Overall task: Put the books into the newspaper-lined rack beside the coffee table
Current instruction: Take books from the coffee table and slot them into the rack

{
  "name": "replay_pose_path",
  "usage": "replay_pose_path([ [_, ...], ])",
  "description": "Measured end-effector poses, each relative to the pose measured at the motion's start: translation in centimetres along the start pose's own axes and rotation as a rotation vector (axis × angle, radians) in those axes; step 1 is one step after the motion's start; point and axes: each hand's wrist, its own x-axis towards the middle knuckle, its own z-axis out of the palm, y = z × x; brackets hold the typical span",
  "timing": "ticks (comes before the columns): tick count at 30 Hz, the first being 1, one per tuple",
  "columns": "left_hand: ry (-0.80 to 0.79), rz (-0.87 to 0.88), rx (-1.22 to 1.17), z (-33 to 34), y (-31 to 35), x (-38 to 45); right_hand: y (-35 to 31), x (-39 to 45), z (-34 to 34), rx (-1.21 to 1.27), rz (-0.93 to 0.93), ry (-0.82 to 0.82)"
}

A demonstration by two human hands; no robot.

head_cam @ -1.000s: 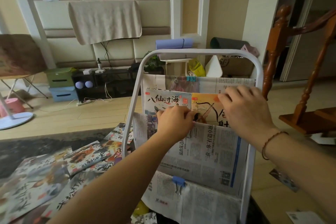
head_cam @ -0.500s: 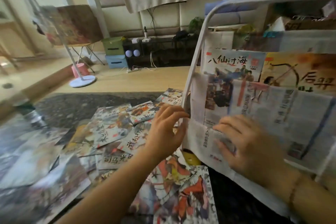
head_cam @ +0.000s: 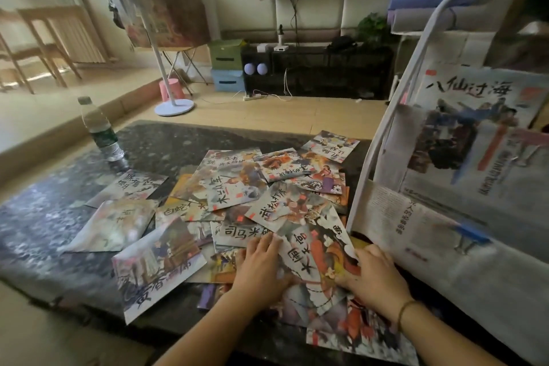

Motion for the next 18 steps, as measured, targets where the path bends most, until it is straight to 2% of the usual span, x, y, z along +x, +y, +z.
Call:
replay_pose_path([
  [7,-0.032,-0.033,-0.024,-0.8,0.0,0.0,0.6,0.2,-0.9,0.191,0.048,0.078],
  [10,-0.022,-0.054,-0.068,-0.9,-0.2,0.0,0.7,0.0,-1.8,0.437,0.079,0.026],
  [12,0.041,-0.070,-0.153,-0.8,-0.1,-0.1,0.6,-0.3,-2.9,0.625,0.101,0.038],
  [14,0.205,-0.068,-0.358,-0.7,0.3,-0.4,0.3,-0.5,-4.0,0.821,0.113,0.134],
  [16,0.332,-0.075,-0.702,-1.2,1.4,-1.1,-0.2,-0.7,-4.7,1.101,0.171,0.187],
  [18,0.311,-0.027,-1.101,-1.8,3.0,-1.9,-1.1,-1.1,-5.1,1.487,0.231,0.126],
])
